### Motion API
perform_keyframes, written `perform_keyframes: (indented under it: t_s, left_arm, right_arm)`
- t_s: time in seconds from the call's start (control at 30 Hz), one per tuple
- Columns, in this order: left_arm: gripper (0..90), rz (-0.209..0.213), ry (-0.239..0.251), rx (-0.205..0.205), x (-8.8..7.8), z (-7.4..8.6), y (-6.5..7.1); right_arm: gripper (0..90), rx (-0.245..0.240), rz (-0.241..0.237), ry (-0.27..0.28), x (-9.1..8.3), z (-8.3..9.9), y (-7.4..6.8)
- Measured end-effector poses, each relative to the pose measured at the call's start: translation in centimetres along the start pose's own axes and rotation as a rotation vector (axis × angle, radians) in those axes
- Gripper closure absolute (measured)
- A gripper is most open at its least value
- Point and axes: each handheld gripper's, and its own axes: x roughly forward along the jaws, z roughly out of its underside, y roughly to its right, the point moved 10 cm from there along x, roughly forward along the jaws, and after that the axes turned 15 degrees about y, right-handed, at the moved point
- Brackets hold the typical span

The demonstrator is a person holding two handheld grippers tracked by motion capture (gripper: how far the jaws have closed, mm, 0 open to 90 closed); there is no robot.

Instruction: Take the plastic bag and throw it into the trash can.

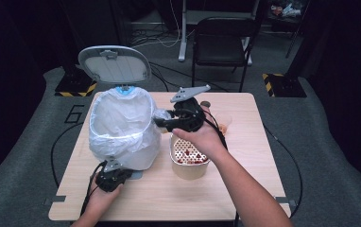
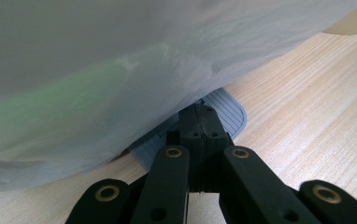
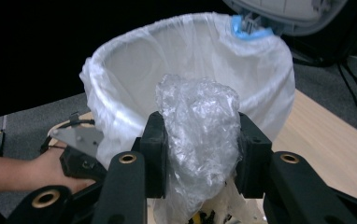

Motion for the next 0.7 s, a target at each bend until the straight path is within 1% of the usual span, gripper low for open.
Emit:
perform_keyframes:
  t_s: [0.03, 0.07, 0.13, 0.2, 0.27, 0.3, 0.37, 0.43, 0.5, 0.53, 0.7]
  left_arm:
    - [90.0, 0.001, 0.001, -0.004, 0.0, 0.0, 0.0]
    - [90.0, 0.001, 0.002, 0.002, 0.0, 0.0, 0.0]
    - [90.0, -0.001, -0.002, 0.001, 0.0, 0.0, 0.0]
    - [90.0, 0.003, 0.005, -0.003, 0.0, 0.0, 0.0]
    - [90.0, 0.001, 0.001, -0.002, 0.0, 0.0, 0.0]
    - [90.0, -0.001, 0.014, -0.015, 0.1, -0.1, 0.1]
    - [90.0, 0.000, 0.008, -0.010, 0.0, 0.0, 0.1]
    - [90.0, 0.001, 0.008, -0.010, 0.1, -0.1, 0.1]
    - [90.0, -0.018, 0.009, -0.031, 0.0, 0.0, 0.1]
    - [90.0, -0.004, 0.007, -0.015, 0.0, 0.0, 0.1]
    - [90.0, -0.001, 0.010, -0.016, 0.1, -0.1, 0.1]
  right_arm:
    - [61.8, -0.006, -0.002, 0.001, 0.2, -0.4, -0.1]
    - [61.8, -0.013, -0.006, 0.000, 0.5, -0.8, -0.2]
    - [61.6, -0.022, -0.008, 0.001, 1.3, -1.5, -0.4]
    - [61.5, -0.031, -0.004, -0.007, 2.1, -1.8, -0.5]
    - [61.6, -0.039, -0.005, -0.005, 3.0, -2.2, -0.6]
    - [61.5, -0.043, -0.004, -0.005, 3.4, -2.3, -0.6]
    - [61.5, -0.045, -0.008, -0.005, 4.1, -2.5, -0.6]
    - [61.5, -0.037, -0.011, 0.001, 4.7, -2.7, -0.7]
    - [61.4, -0.030, -0.020, 0.010, 5.4, -2.9, -0.8]
    - [61.4, -0.029, -0.022, 0.014, 5.8, -3.0, -0.9]
    - [61.3, -0.027, -0.023, 0.011, 7.5, -3.1, -1.2]
